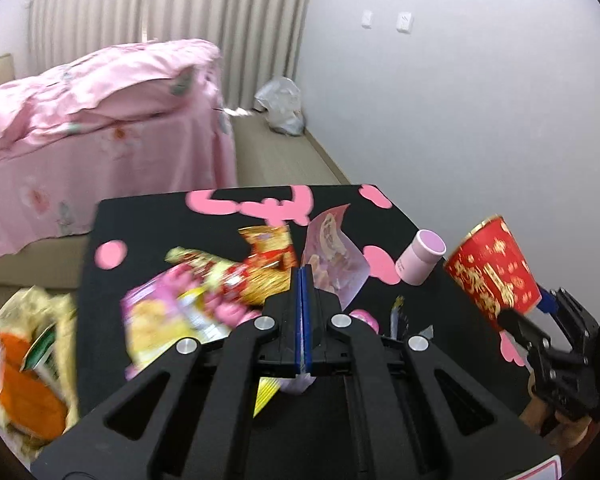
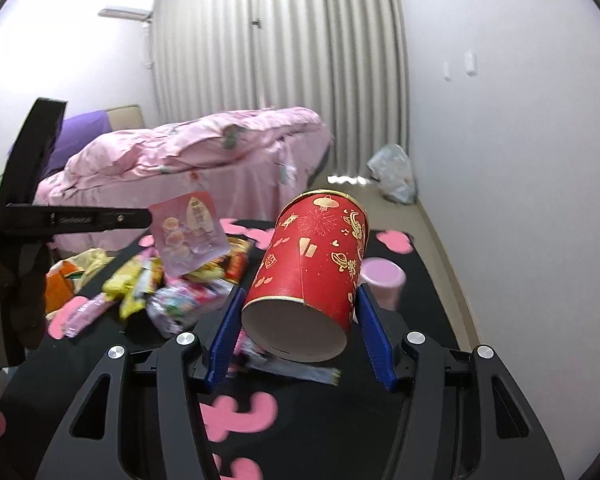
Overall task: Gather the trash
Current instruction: 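Carry the red cup and clear wrapper over the yellow trash bag with both tools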
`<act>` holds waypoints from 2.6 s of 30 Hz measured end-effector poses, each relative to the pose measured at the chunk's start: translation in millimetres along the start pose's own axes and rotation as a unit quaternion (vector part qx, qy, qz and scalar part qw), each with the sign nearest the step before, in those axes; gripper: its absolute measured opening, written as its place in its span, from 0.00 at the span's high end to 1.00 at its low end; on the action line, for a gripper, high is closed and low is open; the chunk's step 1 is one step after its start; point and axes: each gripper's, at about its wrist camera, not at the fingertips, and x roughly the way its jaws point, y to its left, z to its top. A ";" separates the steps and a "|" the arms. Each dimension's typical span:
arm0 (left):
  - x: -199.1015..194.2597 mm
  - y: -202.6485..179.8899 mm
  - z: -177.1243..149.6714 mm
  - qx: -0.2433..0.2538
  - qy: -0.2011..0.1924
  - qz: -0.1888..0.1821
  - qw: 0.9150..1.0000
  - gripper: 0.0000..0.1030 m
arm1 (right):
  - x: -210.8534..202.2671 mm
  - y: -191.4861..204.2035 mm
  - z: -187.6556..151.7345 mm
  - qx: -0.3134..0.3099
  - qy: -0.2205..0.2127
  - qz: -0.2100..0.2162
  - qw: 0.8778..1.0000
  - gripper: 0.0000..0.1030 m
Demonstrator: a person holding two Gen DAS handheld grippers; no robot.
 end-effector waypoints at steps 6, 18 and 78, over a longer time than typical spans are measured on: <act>-68.3 42.6 -30.8 -0.045 -0.040 0.018 0.998 0.99 | -6.9 52.3 25.0 -0.024 0.000 0.044 0.999 0.49; -143.5 128.6 -72.0 -0.110 -0.111 0.082 0.984 0.99 | 9.4 154.0 42.4 -0.073 0.030 0.096 0.992 0.49; -92.0 305.6 -156.2 -0.298 -0.026 0.203 0.932 0.99 | 224.4 371.0 3.0 -0.212 0.244 0.258 0.911 0.49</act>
